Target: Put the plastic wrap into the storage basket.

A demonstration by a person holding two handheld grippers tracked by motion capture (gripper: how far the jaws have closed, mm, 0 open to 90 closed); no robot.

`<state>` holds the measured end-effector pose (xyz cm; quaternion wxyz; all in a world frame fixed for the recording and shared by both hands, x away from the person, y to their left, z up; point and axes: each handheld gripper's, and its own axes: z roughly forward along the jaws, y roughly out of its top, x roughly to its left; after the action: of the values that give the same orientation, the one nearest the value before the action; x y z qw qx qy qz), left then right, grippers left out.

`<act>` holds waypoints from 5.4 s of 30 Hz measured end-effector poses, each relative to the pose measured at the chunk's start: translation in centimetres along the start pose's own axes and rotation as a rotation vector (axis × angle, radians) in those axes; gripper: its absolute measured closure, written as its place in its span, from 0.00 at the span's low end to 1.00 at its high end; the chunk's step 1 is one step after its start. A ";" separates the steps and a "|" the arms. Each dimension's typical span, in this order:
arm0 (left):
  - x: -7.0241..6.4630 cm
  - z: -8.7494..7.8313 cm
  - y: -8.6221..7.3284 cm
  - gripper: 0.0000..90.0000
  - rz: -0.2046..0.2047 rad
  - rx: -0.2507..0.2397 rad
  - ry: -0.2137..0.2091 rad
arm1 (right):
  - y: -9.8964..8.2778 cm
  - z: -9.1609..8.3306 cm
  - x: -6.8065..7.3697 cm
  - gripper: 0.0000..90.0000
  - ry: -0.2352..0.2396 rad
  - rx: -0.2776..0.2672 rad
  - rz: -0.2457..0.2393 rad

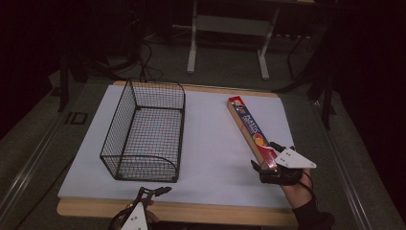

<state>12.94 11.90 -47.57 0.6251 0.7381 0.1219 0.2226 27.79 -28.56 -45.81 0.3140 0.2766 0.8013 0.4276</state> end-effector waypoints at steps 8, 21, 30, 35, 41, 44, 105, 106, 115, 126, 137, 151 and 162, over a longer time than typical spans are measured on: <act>0.1 0.0 0.0 0.00 -0.004 0.000 0.001 | 0.9 2.1 -1.5 0.11 0.000 0.097 0.018; -0.1 0.0 0.1 0.00 -0.016 -0.004 -0.018 | 1.3 5.5 -3.8 0.11 -0.003 0.273 0.108; -0.2 0.0 0.2 0.00 -0.011 0.000 -0.027 | 1.6 8.1 -5.7 0.11 -0.028 0.397 0.199; -0.2 -0.1 0.2 0.00 -0.016 -0.002 -0.029 | 1.7 9.6 -6.4 0.11 -0.056 0.473 0.214; -0.2 -0.1 0.1 0.00 -0.017 0.003 -0.034 | 1.7 11.4 -7.6 0.11 -0.039 0.562 0.276; -0.1 -0.1 0.1 0.00 -0.017 0.005 -0.034 | 1.7 12.2 -7.8 0.11 -0.024 0.604 0.302; -0.2 -0.2 0.1 0.00 -0.003 0.027 -0.010 | 5.7 18.2 -9.7 0.44 -0.057 0.897 0.461; -0.2 -0.2 0.1 0.00 -0.005 0.028 -0.013 | 6.0 18.1 -9.7 0.44 -0.059 0.888 0.459; -0.2 -0.1 0.0 0.00 -0.010 0.034 -0.020 | 9.3 17.3 -9.0 0.44 -0.044 0.844 0.441; -0.3 -0.1 0.1 0.00 -0.012 0.033 -0.022 | 14.1 16.6 -7.5 0.44 -0.040 0.772 0.407; -0.6 -0.2 0.2 0.00 -0.017 0.031 -0.019 | 18.0 16.7 -5.3 0.44 0.011 0.715 0.389; -0.4 -0.1 0.0 0.00 -0.022 0.028 -0.021 | 21.8 18.2 -1.3 0.44 0.076 0.661 0.365; -0.5 -0.2 0.0 0.00 -0.019 0.032 -0.027 | 25.3 19.4 2.6 0.44 0.117 0.601 0.340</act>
<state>12.42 11.85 -47.59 0.6168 0.7498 0.1240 0.2050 44.86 -4.66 -33.27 0.0962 0.4613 0.8504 0.2340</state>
